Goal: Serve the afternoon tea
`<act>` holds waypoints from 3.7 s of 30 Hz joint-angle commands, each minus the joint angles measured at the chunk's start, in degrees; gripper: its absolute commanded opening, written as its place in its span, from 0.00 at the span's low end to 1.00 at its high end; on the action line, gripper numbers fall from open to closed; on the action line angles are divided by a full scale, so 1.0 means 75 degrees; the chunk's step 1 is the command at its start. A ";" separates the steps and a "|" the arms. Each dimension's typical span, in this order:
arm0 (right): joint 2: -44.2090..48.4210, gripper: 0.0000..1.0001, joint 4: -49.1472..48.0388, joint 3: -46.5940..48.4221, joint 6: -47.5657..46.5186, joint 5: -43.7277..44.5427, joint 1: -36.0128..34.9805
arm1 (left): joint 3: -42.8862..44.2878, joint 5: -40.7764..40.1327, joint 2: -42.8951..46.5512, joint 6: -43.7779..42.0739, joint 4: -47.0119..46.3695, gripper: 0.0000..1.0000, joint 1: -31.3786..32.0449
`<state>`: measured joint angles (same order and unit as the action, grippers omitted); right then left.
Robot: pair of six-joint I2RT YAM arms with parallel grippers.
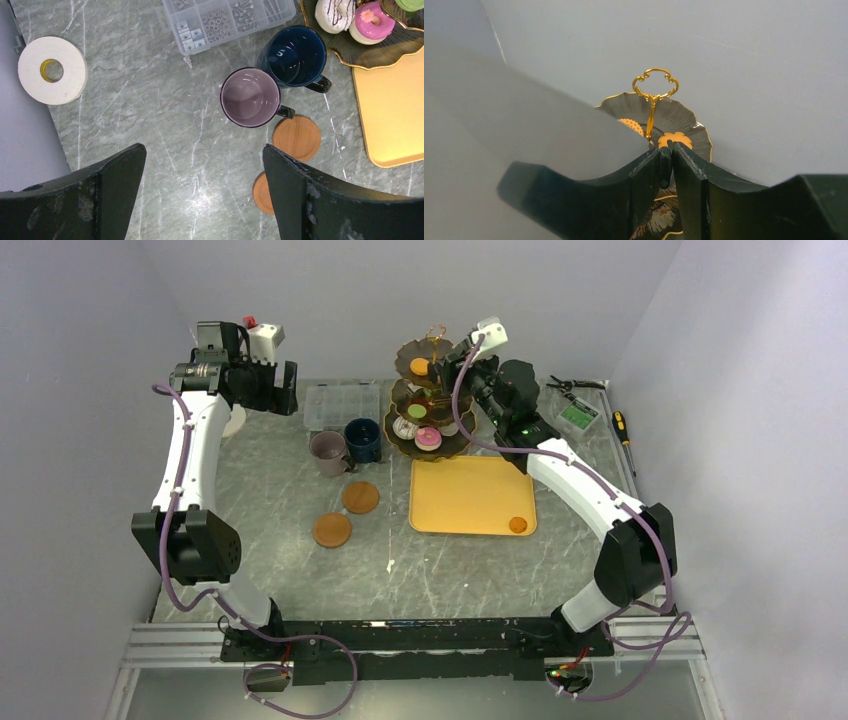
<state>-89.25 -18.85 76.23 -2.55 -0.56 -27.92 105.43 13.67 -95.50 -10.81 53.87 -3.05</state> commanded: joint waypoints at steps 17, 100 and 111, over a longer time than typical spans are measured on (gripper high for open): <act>0.4070 0.60 0.1996 -0.4138 0.1400 0.1811 0.0023 | 0.0082 0.0269 0.0260 0.0013 -0.0110 0.93 -0.0063; 0.3865 0.61 0.0870 -0.7439 0.4567 0.6048 -0.1598 | 0.0495 0.0332 0.0129 -0.0196 0.0079 0.93 -0.0074; 0.3563 0.57 0.1262 -0.7232 0.4409 0.6238 -0.1991 | 0.0507 0.0367 0.0139 -0.0153 0.0094 0.93 -0.0075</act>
<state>-61.82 -13.21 20.12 30.00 46.06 -41.21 106.85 15.38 -95.50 -11.33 54.76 -3.31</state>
